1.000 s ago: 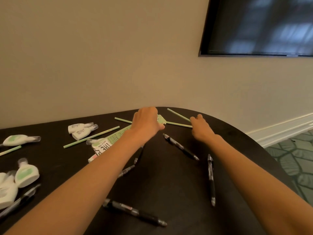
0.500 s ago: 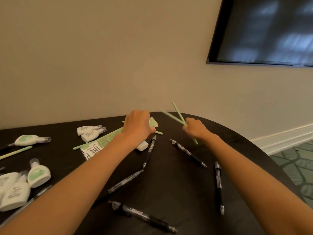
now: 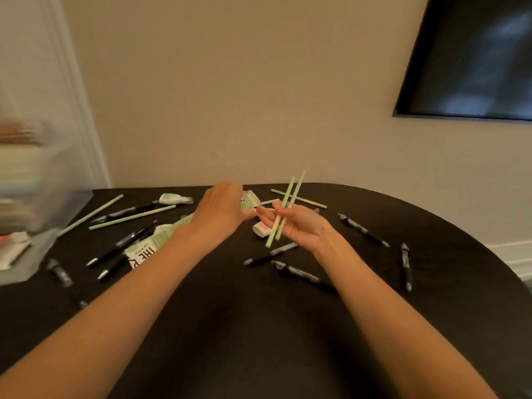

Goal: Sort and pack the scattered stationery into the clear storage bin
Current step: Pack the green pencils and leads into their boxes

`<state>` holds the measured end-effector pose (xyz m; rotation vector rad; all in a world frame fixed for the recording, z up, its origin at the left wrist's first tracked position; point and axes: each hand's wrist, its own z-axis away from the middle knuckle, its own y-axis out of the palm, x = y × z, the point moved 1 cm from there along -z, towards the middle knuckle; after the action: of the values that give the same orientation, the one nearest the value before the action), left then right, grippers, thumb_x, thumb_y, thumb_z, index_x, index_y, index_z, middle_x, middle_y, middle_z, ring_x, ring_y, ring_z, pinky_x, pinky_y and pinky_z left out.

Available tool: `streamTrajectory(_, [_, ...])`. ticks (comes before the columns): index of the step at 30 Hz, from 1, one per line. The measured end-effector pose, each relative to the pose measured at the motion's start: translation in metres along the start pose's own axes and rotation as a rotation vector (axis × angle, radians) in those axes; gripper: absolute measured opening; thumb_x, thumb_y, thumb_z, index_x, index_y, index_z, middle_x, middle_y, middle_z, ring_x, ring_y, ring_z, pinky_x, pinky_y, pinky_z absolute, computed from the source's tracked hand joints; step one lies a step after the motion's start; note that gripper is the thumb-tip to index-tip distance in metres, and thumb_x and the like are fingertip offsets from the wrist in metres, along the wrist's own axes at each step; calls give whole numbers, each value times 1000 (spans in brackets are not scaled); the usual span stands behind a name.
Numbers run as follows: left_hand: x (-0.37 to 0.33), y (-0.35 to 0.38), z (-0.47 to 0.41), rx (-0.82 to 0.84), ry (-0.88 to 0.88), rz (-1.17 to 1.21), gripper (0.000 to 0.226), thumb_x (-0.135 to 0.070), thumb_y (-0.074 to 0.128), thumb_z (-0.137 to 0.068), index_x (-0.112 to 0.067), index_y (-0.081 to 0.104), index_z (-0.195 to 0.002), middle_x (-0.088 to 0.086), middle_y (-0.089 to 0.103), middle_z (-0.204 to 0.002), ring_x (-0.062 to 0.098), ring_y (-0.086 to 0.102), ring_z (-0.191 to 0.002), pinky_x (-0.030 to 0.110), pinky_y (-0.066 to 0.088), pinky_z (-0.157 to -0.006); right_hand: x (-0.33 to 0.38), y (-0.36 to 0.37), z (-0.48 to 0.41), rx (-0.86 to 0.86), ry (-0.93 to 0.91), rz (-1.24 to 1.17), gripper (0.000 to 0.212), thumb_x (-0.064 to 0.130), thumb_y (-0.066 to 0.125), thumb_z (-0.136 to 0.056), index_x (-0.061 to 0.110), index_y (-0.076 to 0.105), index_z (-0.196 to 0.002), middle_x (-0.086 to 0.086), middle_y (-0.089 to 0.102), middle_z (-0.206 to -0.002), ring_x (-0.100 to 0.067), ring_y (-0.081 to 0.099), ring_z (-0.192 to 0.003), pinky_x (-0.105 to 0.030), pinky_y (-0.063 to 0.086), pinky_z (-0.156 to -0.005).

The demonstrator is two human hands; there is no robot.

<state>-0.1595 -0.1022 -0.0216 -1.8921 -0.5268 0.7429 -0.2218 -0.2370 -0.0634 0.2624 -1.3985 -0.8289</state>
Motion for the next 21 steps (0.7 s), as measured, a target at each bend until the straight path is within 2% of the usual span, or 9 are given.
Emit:
streamTrajectory(3, [40,-3,32,60,-55,-43,47,-38,64,-84,-9,54,-120,10,58,-118,26,54,-108,35,42,-84,-44,34,6,-19,-112,157,11,3,40,-98,3,50,-93,-15,66,-79,-17,69,-69,-36,56,-81])
streamTrajectory(7, [82,-6,64,94,-126,-72,47,-40,66,-82,-11,56,-117,9,59,-119,26,54,-110,36,44,-86,-97,65,14,-37,-293,475,13,11,41,-99,10,53,-96,-9,65,-92,-16,65,-93,-33,49,-96])
streamTrajectory(10, [98,-7,78,56,-140,-73,47,-42,64,-83,-11,57,-118,8,59,-117,25,55,-109,34,44,-84,-123,72,16,-67,-417,675,13,13,44,-97,17,54,-89,-5,65,-92,-15,64,-95,-33,47,-98])
streamTrajectory(13, [109,-5,87,-10,-132,-59,43,-41,64,-84,-10,58,-113,8,59,-114,26,54,-108,33,42,-81,-141,67,19,-21,-397,766,14,14,43,-98,16,53,-88,-13,67,-98,-17,64,-95,-30,49,-93])
streamTrajectory(16, [123,-4,93,-26,-145,-55,44,-40,62,-85,-10,55,-117,8,58,-117,25,52,-111,33,40,-85,-141,64,20,36,-360,889,14,15,40,-99,16,51,-90,-3,63,-78,-6,60,-71,-23,50,-79])
streamTrajectory(19, [141,-5,94,-39,-148,22,42,-39,66,-82,-10,57,-111,9,61,-113,26,53,-109,34,41,-83,-130,60,19,-20,-481,1183,17,20,39,-99,16,50,-88,3,50,-66,-6,45,-59,-19,41,-64])
streamTrajectory(21, [153,-7,97,-35,-139,158,55,-37,72,-78,-12,57,-124,7,60,-121,24,52,-115,32,40,-89,-126,58,17,-21,-500,1360,22,24,38,-100,13,50,-85,3,48,-67,-9,42,-61,-22,36,-60])
